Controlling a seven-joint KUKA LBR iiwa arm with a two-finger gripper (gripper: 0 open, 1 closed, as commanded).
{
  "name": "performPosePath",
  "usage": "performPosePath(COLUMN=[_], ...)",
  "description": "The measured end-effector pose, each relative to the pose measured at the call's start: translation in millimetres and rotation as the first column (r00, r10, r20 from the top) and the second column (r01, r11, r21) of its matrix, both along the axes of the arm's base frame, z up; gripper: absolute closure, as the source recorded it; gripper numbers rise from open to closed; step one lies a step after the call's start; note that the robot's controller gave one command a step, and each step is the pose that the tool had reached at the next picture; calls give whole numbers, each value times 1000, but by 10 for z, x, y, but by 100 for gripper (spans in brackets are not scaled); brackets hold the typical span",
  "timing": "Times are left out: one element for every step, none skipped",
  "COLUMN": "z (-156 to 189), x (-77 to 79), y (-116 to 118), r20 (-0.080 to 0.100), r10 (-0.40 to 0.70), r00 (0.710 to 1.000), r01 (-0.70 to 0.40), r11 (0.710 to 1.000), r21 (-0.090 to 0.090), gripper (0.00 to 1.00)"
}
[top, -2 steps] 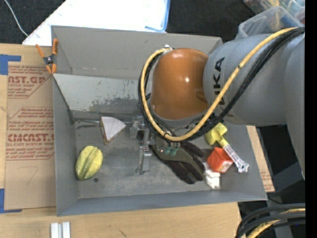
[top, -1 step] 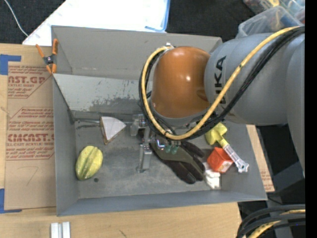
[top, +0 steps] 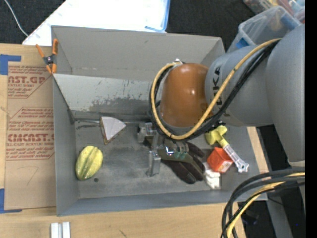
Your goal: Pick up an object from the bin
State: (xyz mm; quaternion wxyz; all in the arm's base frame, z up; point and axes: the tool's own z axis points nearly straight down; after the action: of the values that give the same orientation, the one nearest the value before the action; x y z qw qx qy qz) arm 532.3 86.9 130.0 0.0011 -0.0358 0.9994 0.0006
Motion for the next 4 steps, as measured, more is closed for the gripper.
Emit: performPosePath(z=[396, 26, -110, -274], x=[118, 240, 235, 249], y=[-247, -421, -449, -782], r20=[-6, 6, 1, 3], r10=[100, -133, -207, -56], r00=[995, 991, 978, 998], r01=[-100, 133, 207, 56], r11=[995, 991, 978, 998], r21=[0, 3, 2, 1], gripper=[0, 0, 0, 0])
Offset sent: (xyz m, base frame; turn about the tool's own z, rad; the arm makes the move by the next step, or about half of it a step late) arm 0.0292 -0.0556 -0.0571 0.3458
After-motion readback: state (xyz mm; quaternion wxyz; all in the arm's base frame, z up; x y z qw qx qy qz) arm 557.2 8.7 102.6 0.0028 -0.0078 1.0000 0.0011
